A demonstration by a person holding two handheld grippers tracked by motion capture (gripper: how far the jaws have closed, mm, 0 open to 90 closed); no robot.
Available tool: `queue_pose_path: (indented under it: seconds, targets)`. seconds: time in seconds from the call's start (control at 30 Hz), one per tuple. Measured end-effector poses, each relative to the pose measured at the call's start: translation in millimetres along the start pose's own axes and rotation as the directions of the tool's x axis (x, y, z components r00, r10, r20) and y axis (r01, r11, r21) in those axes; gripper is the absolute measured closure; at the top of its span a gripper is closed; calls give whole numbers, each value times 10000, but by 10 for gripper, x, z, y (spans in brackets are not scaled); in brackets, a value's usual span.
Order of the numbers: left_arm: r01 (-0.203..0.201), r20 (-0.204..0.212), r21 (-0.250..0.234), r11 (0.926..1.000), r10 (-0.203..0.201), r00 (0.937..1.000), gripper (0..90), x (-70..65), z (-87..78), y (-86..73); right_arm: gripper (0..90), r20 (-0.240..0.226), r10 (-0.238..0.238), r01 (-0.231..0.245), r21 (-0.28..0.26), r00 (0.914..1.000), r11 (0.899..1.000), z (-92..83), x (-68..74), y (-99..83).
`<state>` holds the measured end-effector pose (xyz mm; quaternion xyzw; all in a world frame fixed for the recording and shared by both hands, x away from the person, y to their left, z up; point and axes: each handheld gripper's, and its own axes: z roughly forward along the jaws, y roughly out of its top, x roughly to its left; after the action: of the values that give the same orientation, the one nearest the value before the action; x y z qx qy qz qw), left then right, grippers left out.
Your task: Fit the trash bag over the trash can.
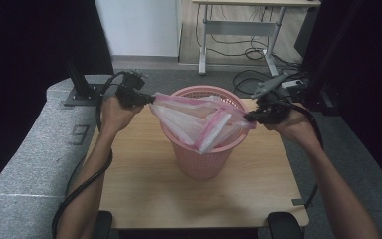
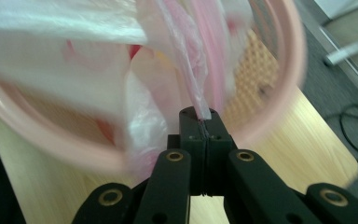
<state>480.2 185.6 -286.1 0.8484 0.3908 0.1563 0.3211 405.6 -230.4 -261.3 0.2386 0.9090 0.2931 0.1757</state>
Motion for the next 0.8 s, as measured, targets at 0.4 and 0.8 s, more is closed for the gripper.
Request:
queue_pose_path:
  seconds: [0.4, 0.8]
  targets:
    - [-1228, -107, 361, 9918, 1233, 9923, 692, -21, -133, -149, 784, 162, 1089, -1084, -290, 9939, 9937, -132, -222, -465]
    - [-1885, 664, -22, 9821, 1882, 9799, 396, -102, -359, -26, 485, -1093, 1182, -1329, -1396, 9870, 9812, -426, -237, -270]
